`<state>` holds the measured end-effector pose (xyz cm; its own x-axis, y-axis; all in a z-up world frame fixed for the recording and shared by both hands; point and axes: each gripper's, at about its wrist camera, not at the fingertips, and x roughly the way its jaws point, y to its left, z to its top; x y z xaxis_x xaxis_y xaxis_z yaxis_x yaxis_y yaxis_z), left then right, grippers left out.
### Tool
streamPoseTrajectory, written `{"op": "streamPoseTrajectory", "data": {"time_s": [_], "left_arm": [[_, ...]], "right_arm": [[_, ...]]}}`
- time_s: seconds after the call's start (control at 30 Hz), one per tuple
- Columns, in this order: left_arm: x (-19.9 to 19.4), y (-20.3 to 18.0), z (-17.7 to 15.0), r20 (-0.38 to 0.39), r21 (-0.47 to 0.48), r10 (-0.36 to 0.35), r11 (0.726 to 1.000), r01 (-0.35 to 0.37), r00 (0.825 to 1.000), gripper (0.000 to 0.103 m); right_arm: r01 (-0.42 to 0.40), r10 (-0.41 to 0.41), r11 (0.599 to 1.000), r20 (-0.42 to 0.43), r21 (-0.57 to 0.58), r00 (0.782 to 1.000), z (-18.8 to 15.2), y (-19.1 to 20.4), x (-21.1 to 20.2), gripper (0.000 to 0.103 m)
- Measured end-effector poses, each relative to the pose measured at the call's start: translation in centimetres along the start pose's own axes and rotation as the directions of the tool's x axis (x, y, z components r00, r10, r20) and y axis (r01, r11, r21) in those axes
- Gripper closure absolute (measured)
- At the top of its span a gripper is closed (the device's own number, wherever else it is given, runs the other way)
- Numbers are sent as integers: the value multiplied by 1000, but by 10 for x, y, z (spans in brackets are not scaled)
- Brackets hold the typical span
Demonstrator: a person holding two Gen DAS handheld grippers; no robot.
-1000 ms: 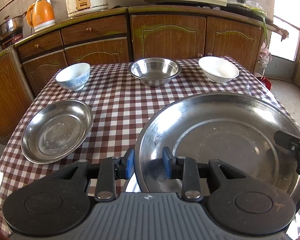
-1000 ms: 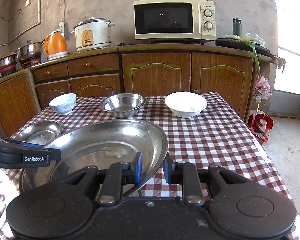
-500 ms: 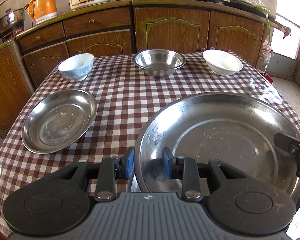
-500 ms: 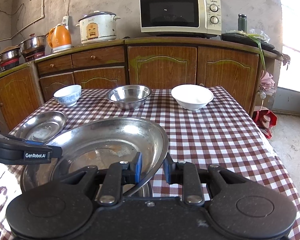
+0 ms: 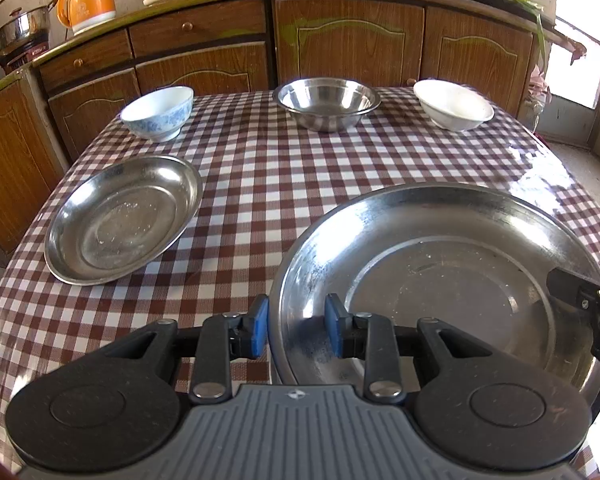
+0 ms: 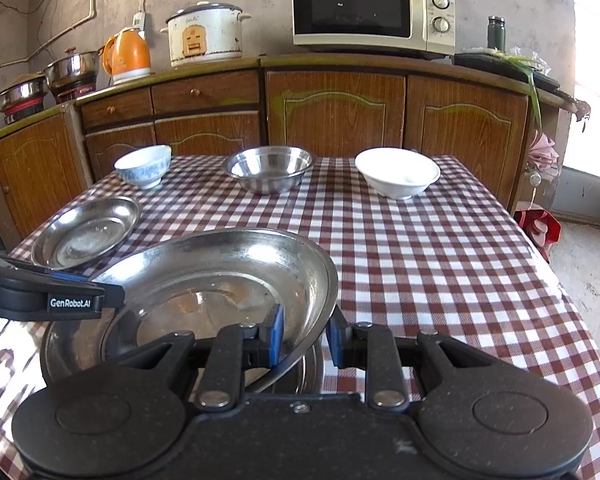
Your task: Organize plates and bowls
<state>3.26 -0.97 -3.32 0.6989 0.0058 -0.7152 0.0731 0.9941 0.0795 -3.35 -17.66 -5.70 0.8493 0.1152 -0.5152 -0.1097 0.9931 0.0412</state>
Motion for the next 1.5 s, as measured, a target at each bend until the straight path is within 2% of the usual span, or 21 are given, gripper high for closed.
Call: {"op": "streamPoseTrajectory", "data": {"time_s": [1.07,1.5], "left_arm": [[22,2,-20,-67,35,3,999,-1,998,72],[23,2,-21,-70,36,-7,999,9,998,71]], "right_arm": [[1,-1,1000,-101,0,995,-27,5,23,73],[-7,8,1000,-97,4,995,-29,4,23,73]]}}
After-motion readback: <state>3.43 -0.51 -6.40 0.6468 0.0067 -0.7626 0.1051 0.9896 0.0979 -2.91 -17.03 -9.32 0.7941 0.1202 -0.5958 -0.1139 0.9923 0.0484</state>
